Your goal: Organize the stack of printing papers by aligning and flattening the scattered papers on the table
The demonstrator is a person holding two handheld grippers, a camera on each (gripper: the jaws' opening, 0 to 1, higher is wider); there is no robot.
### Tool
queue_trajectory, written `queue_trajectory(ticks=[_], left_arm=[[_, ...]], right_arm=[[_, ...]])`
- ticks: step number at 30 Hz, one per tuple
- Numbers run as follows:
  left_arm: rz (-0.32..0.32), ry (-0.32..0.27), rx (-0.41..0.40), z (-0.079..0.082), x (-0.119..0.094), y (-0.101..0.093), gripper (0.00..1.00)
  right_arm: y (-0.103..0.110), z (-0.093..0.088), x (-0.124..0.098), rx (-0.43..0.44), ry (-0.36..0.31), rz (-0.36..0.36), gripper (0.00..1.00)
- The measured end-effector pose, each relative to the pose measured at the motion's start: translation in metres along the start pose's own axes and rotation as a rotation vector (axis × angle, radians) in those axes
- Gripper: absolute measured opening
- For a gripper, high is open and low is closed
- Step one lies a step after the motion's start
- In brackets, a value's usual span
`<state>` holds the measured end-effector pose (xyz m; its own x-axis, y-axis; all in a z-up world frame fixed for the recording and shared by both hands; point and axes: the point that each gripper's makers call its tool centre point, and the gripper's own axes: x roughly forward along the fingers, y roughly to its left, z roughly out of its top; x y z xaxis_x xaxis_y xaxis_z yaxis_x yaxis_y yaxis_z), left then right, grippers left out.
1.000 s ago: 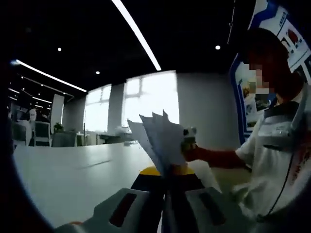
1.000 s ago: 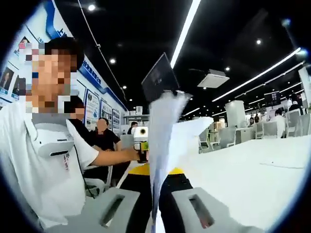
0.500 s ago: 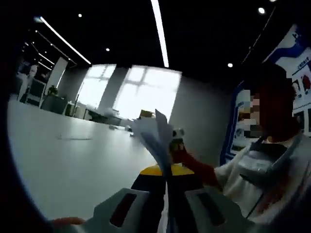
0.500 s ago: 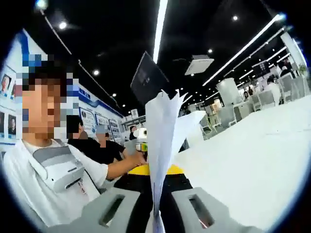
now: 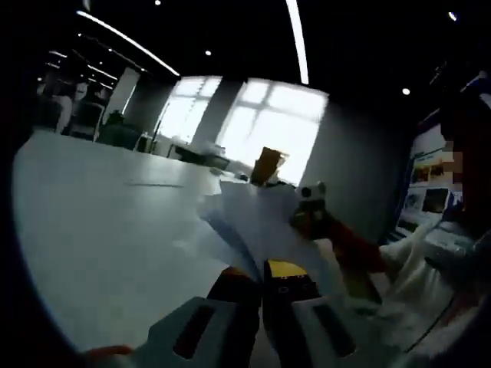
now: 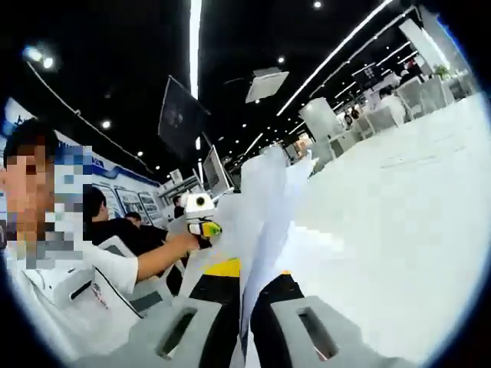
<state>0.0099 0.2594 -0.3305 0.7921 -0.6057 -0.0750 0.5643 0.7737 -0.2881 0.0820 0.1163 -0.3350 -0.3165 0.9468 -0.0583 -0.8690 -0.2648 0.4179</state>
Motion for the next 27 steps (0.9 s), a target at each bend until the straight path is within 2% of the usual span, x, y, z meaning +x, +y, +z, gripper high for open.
queue_trajectory(ticks=[2, 3, 4, 7, 9, 13, 14, 16, 22, 27], left_arm=[[0.004, 0.013, 0.073, -0.002, 0.000, 0.005, 0.06], [0.001, 0.011, 0.059, -0.002, 0.000, 0.005, 0.06], [0.004, 0.018, 0.082, -0.004, 0.000, 0.007, 0.06], [0.020, 0.047, 0.177, -0.012, 0.000, 0.015, 0.06], [0.020, 0.048, 0.170, -0.015, 0.001, 0.017, 0.06], [0.035, 0.061, 0.215, -0.021, 0.002, 0.023, 0.06], [0.052, 0.081, 0.267, -0.024, 0.003, 0.026, 0.06], [0.073, 0.112, 0.324, -0.029, 0.004, 0.030, 0.06], [0.092, 0.142, 0.353, -0.037, 0.007, 0.035, 0.06], [0.115, 0.140, 0.355, -0.041, 0.008, 0.043, 0.06]], right_arm=[[-0.002, -0.005, 0.002, -0.095, 0.021, -0.011, 0.00], [-0.004, -0.006, 0.002, -0.147, 0.025, -0.018, 0.00], [-0.004, -0.008, 0.003, -0.191, 0.035, -0.018, 0.00], [-0.008, -0.013, 0.002, -0.378, 0.077, -0.006, 0.00], [-0.014, -0.015, 0.002, -0.412, 0.093, -0.012, 0.00], [-0.025, -0.018, 0.002, -0.407, 0.100, -0.010, 0.00], [-0.029, -0.020, 0.002, -0.427, 0.108, -0.018, 0.00], [-0.037, -0.022, 0.003, -0.441, 0.124, -0.028, 0.00], [-0.051, -0.029, 0.005, -0.473, 0.155, -0.050, 0.00], [-0.059, -0.034, 0.007, -0.454, 0.166, -0.070, 0.00]])
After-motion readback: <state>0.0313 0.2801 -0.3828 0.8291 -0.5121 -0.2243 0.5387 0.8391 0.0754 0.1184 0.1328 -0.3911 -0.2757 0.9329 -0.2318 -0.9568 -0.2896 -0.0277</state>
